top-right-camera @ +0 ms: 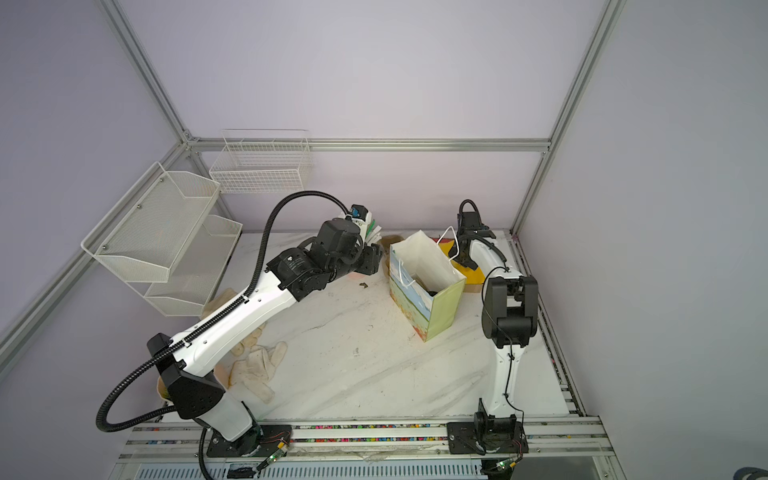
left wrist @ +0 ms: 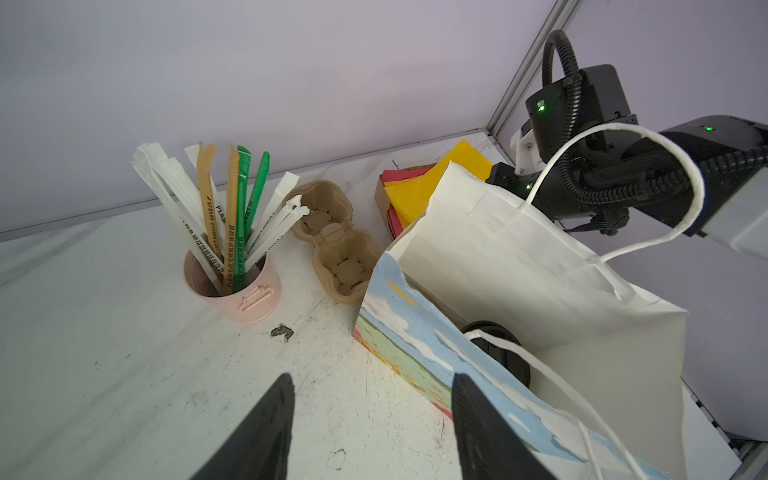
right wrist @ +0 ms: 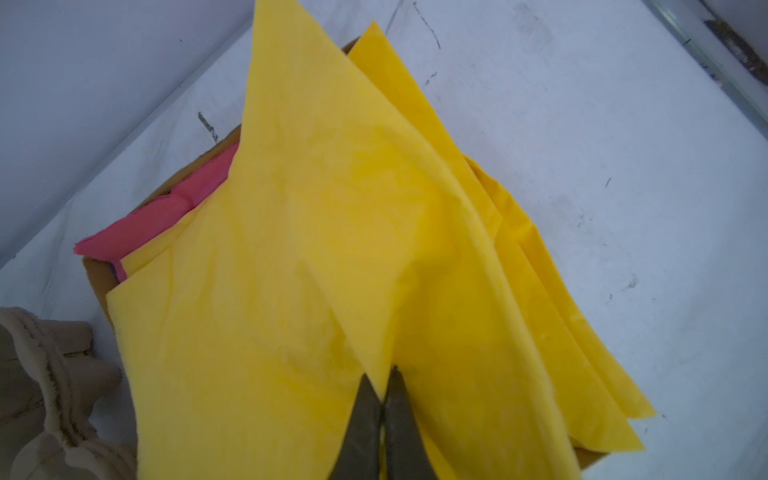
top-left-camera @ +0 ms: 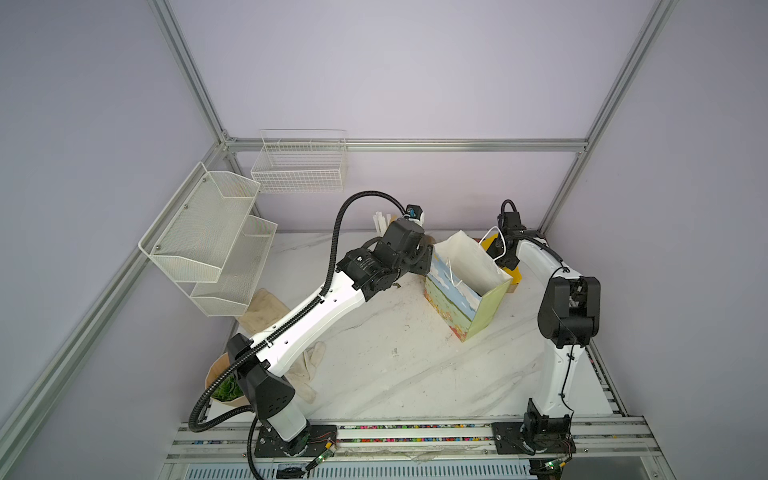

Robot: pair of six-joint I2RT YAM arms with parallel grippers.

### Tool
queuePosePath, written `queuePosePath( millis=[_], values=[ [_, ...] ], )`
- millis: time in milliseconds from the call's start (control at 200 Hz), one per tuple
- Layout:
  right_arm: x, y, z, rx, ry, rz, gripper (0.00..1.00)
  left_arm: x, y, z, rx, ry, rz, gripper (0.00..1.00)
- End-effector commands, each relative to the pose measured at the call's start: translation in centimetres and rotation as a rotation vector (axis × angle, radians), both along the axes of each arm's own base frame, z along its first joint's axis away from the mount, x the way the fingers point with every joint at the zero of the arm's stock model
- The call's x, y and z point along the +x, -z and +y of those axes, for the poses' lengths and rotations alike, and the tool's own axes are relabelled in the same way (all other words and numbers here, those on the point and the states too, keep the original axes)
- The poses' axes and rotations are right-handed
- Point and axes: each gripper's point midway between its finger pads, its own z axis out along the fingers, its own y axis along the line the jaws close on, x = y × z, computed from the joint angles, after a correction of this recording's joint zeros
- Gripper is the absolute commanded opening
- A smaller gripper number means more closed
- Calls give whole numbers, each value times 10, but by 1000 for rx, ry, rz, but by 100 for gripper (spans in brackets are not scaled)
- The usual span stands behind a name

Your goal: Pack the takeout coffee

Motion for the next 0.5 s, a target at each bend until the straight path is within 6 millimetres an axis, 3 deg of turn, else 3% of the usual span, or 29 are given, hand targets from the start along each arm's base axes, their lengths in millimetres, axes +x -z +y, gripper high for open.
queuePosePath(
  millis=[0,210,495],
  values=[
    [-7,-39,-2,7,30,-66,0,-3,-11,12,5,-19,-53,60],
    [-23,-113,-19,18,94,-240,0,-8,-15,20,-19,-28,-76,60],
    [-73,-254,-13,97,71,-601,0,-11,-18,35,-109,-27,-93,62]
  ],
)
